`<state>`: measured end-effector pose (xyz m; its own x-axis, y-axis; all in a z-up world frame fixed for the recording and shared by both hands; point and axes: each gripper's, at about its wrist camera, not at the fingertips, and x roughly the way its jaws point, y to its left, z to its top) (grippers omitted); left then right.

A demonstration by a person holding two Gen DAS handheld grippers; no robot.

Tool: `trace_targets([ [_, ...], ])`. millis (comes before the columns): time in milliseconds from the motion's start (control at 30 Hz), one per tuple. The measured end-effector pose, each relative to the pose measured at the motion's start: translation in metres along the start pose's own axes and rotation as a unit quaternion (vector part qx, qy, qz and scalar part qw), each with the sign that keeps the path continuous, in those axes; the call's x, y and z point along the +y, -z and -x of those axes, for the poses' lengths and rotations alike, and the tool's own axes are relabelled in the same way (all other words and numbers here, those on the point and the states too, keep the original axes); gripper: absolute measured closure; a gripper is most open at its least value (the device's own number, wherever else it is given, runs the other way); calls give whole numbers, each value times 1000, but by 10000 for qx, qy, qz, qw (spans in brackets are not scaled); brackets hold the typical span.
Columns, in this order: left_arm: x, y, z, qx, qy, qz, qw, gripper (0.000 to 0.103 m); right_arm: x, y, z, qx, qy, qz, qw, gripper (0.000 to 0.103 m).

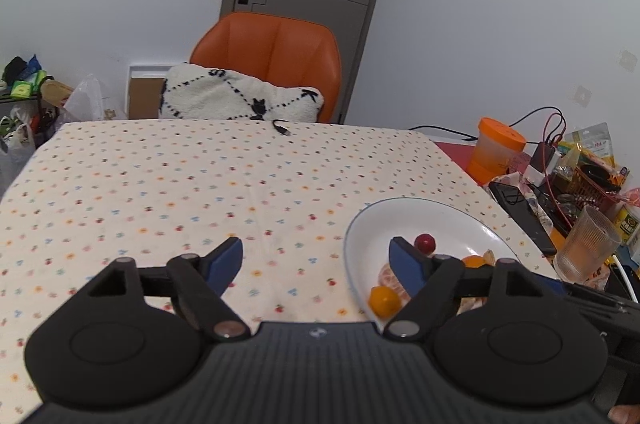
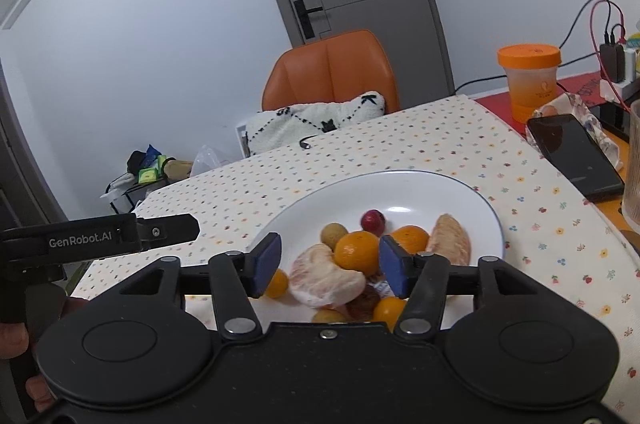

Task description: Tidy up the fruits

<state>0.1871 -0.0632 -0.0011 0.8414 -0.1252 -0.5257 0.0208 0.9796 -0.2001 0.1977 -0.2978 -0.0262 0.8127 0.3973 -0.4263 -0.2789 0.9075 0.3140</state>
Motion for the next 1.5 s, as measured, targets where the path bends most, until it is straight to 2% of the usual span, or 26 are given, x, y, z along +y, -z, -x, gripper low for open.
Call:
trace_targets([
  [367, 21, 9, 30, 11, -220, 50, 9997, 14, 23, 2, 11, -92, -135, 138, 9998, 37],
  [1033, 47, 29, 85, 18, -561, 64, 9984, 5, 65, 13, 46, -199, -452, 424, 9979, 2],
  [1167, 48, 32, 101, -52, -543, 32, 9985, 4, 71, 12, 54, -202, -540, 416, 9975, 0],
  [1267, 48, 34, 112, -83, -587, 15, 9982, 0, 75, 13, 60, -153, -583, 418, 9973, 0],
  [1500, 48, 40, 134, -130, -600, 21, 9981, 0, 82, 16, 81, -176, -642, 503, 9965, 0],
])
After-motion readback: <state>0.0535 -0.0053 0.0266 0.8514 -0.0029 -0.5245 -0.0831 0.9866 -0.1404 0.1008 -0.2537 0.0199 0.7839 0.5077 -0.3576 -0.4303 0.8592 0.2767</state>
